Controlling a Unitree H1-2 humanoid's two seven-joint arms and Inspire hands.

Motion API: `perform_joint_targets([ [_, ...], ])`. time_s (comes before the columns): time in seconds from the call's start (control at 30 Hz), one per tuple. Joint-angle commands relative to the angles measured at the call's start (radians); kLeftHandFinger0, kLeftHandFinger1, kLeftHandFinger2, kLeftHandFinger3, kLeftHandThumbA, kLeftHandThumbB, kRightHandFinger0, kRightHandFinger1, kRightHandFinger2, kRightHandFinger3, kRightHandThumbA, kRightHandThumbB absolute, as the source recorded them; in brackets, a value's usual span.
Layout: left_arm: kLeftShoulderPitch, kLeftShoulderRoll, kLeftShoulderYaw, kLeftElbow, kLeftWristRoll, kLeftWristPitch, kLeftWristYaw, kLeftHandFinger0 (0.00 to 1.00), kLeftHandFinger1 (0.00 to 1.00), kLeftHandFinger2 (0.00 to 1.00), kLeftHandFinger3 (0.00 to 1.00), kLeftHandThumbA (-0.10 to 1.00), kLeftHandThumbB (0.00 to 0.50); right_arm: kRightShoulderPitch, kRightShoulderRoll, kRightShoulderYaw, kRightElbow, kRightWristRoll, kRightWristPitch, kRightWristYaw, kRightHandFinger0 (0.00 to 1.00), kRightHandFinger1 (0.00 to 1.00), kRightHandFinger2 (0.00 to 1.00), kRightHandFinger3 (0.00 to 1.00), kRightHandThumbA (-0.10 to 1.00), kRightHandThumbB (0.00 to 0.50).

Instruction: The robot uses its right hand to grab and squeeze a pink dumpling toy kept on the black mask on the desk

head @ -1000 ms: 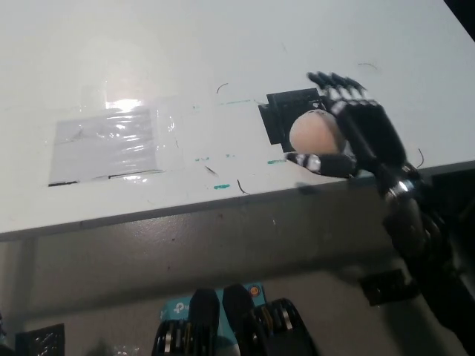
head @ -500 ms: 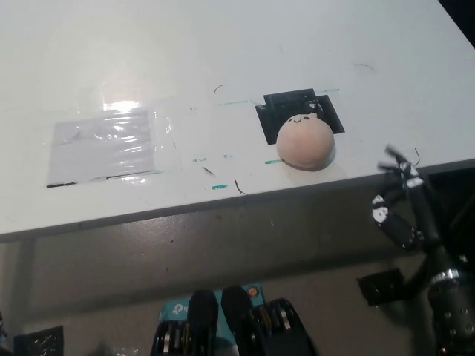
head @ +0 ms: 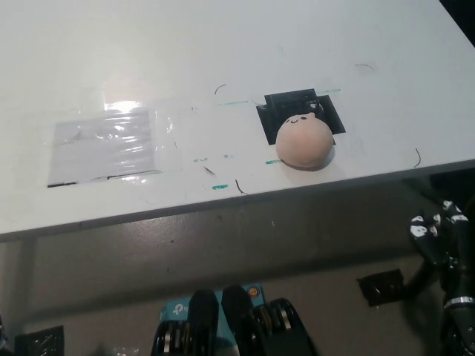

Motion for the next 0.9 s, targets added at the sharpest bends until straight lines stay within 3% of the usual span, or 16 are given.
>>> perform_joint_targets([
  [0.0,-0.013,0.021,0.01,0.003,-0.01,-0.049,-0.011,0.0,0.0,0.09,0.16,1.0,0.5,-0.048,0.018,-0.045,0.005,0.153,0.077,0.003,0.0,0.05,0.23,0.72,0.28,0.162],
  [0.27,-0.012,0.022,0.008,-0.01,-0.013,-0.038,-0.012,0.0,0.01,0.1,0.17,1.0,0.5,-0.052,0.011,-0.039,0.013,0.171,0.085,-0.008,0.0,0.03,0.23,0.74,0.32,0.202],
  [0.4,-0.016,0.019,0.011,0.007,-0.014,-0.048,-0.01,0.0,0.01,0.1,0.17,1.0,0.5,-0.053,0.009,-0.033,0.01,0.181,0.091,-0.011,0.0,0.04,0.24,0.75,0.29,0.172],
  [0.87,-0.011,0.019,0.01,0.0,-0.014,-0.048,-0.012,0.0,0.01,0.11,0.16,1.0,0.5,-0.055,-0.002,-0.01,0.011,0.186,0.084,-0.022,0.0,0.03,0.25,0.79,0.3,0.162],
])
